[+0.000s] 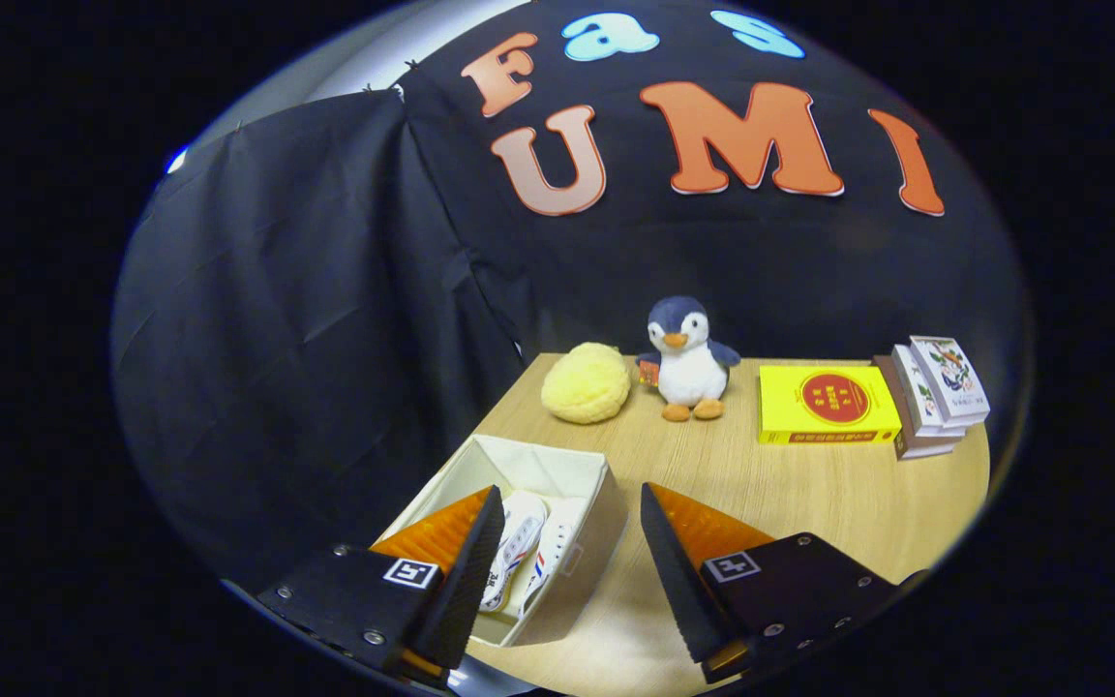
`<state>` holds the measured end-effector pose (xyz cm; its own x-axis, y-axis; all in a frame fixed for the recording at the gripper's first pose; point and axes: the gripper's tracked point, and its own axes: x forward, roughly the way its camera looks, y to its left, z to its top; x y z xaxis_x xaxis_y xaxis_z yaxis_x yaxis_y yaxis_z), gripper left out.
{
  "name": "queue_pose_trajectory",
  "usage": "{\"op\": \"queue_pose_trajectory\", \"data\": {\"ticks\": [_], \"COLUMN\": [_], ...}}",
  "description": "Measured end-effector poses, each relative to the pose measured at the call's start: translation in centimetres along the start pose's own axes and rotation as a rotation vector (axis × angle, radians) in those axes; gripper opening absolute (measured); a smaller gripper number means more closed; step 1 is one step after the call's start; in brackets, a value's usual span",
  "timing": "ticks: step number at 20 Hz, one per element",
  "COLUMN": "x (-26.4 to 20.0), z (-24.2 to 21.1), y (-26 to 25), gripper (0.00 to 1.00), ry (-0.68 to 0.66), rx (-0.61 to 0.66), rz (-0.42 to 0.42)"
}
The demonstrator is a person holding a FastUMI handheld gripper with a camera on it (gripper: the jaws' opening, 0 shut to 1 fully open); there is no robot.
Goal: Open the storage box then place both shoes into the box .Put the left shoe in first, then the right shoe, with the right side of both shoes facing outward in a uniform manner.
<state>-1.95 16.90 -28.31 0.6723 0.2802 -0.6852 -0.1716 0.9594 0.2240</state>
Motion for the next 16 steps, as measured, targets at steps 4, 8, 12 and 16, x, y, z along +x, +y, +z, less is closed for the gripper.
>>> {"op": "queue_pose_trajectory", "data": {"ticks": [4, 8, 12, 16], "x": [-3.6, -7.1, -10.2, -14.0], "z": [4.1, 8.1, 9.8, 10.8], "y": [-3.0, -6.5, -9.5, -11.8], "gripper": [0.93, 0.96, 0.95, 0.95], "ry": [-0.180, -0.371, -0.495, -0.565], "rx": [-0.082, -0.140, -0.187, -0.173], "rz": [0.012, -0.017, -0.062, -0.104]}}
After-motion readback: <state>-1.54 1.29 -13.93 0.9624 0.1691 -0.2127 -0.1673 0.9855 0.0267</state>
